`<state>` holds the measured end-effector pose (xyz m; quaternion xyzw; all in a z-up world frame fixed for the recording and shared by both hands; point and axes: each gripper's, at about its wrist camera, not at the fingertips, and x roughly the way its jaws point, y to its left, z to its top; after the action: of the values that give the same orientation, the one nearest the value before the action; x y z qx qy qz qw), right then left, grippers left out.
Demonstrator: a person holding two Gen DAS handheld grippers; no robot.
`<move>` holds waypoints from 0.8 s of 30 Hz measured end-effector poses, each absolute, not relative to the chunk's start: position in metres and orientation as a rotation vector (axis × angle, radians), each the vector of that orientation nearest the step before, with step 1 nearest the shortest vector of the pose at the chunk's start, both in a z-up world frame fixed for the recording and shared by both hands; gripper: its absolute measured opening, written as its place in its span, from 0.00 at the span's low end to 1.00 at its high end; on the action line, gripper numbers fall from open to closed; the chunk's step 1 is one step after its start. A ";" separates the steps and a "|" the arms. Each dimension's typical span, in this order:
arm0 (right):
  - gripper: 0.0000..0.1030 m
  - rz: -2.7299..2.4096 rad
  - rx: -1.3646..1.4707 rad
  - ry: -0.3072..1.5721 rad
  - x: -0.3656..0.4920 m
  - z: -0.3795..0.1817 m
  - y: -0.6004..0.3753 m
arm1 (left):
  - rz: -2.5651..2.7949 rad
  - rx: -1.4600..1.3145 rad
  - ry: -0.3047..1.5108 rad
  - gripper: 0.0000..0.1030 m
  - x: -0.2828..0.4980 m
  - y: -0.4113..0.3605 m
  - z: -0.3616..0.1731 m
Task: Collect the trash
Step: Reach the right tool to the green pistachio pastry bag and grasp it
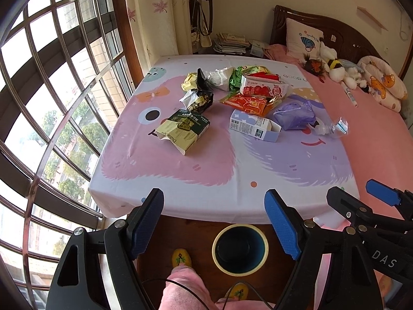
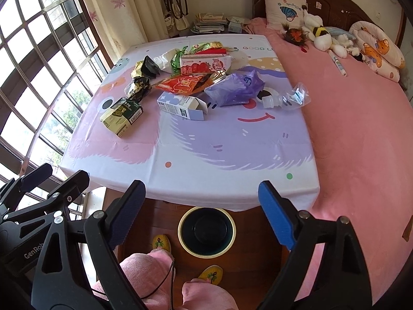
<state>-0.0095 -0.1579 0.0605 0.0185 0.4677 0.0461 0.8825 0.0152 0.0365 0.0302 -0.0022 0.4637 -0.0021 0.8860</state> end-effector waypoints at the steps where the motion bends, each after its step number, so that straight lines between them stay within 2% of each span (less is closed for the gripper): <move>1: 0.82 0.101 0.036 0.976 -0.006 0.061 -0.154 | -0.012 0.000 0.965 0.80 0.020 0.040 0.031; 15: 0.79 0.082 0.106 1.002 0.083 0.063 -0.097 | -0.043 0.101 1.062 0.80 0.155 0.138 0.023; 24: 0.79 0.116 0.159 1.184 0.166 0.003 -0.014 | -0.007 0.108 1.127 0.80 0.224 0.223 -0.018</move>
<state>0.1661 -0.0140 0.0033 0.0748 0.5571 0.0545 0.8253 0.2242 0.2227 -0.0180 0.0513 0.5339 -0.0033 0.8440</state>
